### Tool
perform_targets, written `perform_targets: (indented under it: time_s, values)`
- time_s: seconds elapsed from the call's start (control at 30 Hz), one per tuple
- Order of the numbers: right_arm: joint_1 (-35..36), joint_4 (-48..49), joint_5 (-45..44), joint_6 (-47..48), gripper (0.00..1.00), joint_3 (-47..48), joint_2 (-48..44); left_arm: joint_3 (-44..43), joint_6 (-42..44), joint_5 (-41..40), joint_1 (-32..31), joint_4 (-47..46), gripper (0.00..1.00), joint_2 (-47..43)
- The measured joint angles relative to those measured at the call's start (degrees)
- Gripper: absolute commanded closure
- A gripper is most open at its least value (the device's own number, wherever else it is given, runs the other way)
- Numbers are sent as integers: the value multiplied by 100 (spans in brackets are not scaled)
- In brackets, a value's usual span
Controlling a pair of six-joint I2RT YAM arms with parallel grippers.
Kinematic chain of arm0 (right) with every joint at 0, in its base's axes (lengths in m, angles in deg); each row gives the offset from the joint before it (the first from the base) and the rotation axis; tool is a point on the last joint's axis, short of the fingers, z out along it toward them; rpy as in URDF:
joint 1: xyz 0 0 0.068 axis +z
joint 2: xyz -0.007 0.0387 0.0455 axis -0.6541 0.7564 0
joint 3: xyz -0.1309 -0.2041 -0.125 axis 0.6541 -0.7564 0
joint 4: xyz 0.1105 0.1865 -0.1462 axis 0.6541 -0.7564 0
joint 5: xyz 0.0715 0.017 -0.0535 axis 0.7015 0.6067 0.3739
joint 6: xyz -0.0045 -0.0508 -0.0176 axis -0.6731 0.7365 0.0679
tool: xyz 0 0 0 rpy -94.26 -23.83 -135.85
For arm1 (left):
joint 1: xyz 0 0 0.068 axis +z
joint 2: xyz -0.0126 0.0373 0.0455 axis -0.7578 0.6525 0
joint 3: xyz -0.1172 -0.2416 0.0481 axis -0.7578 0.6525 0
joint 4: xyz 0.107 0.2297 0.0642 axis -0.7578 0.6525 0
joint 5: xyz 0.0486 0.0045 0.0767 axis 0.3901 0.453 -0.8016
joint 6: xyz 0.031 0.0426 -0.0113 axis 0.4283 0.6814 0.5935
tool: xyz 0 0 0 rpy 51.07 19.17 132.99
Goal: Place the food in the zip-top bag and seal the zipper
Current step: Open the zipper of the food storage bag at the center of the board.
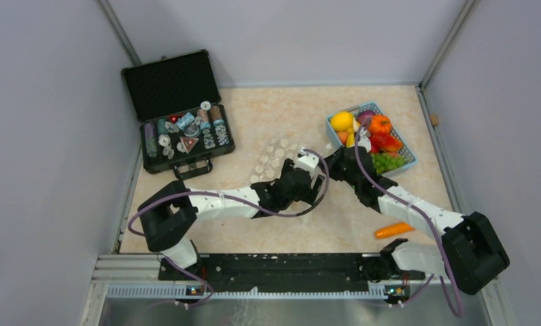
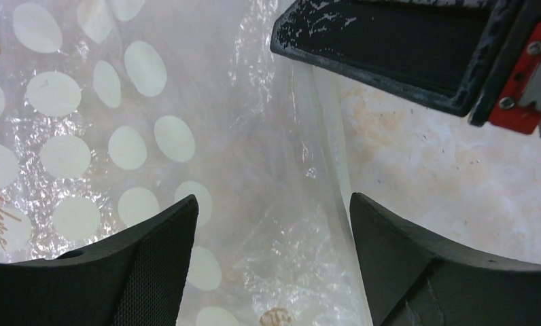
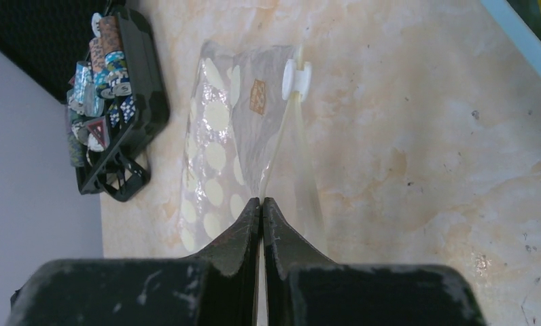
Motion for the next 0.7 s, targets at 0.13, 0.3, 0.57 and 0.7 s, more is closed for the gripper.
perform_targets:
  time_s: [0.13, 0.3, 0.57, 0.7]
  values:
    - [0, -26, -28, -2, 100, 11, 0, -166, 66, -251, -57, 24, 29, 129]
    - [0, -90, -85, 2, 100, 13, 0, -192, 186, -448, -125, 31, 49, 142]
    - [0, -109, -120, 9, 100, 33, 57, -210, 308, -675, -157, 101, 68, 142]
    - [0, -107, -109, 24, 100, 35, 160, -214, 374, -804, -157, 173, 93, 142]
